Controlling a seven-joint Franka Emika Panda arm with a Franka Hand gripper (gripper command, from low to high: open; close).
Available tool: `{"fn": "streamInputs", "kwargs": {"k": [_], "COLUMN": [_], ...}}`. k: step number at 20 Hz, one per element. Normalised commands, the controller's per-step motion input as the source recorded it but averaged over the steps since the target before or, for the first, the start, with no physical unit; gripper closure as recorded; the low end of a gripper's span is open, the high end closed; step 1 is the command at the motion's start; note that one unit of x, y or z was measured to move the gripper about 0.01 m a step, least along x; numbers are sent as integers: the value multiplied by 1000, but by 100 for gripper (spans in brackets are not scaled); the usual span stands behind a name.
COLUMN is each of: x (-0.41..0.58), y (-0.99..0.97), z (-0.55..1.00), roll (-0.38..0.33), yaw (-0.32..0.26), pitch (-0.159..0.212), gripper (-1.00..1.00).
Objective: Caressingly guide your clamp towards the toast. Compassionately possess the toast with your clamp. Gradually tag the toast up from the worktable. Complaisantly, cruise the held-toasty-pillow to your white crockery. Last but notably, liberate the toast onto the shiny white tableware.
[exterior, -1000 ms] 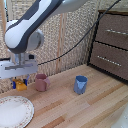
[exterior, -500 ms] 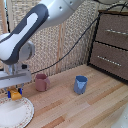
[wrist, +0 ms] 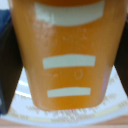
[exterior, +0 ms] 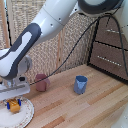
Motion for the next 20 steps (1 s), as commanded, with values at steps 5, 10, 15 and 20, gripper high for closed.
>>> {"fn": "streamInputs", "kwargs": {"k": [5,10,15,20], "x": [46,82,47,330], "y": [234,-230,-361,-333], "z": [181,586,554,474], "roll": [-109,-115,-167,-127], "yaw": [46,84,55,75], "pitch": [-187,-47,-76,-199], "gripper": [-100,-100,-100,-100]}}
